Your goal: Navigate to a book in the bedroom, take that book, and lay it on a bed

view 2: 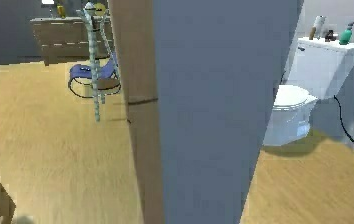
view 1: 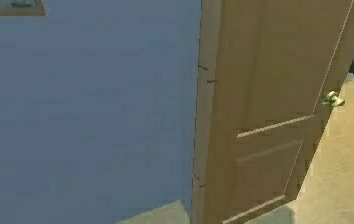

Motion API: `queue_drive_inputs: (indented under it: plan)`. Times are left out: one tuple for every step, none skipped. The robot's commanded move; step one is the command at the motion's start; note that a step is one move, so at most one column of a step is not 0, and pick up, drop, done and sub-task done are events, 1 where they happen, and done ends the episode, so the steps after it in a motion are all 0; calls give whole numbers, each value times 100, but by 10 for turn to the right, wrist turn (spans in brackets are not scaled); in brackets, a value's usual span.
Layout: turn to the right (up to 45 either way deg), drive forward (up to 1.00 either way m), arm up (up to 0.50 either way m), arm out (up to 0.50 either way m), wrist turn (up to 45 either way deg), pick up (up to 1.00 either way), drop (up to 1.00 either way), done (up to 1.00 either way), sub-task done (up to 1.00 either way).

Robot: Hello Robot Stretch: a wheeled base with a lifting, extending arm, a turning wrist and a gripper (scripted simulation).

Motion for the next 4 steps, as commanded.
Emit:
queue_drive_inputs:
  plan:
    - [60,0,0,0,0,0,0,0,0]
    - [0,30,0,0,0,0,0,0,0]
    - [450,0,0,0,0,0,0,0,0]
    - [210,0,0,0,0,0,0,0,0]
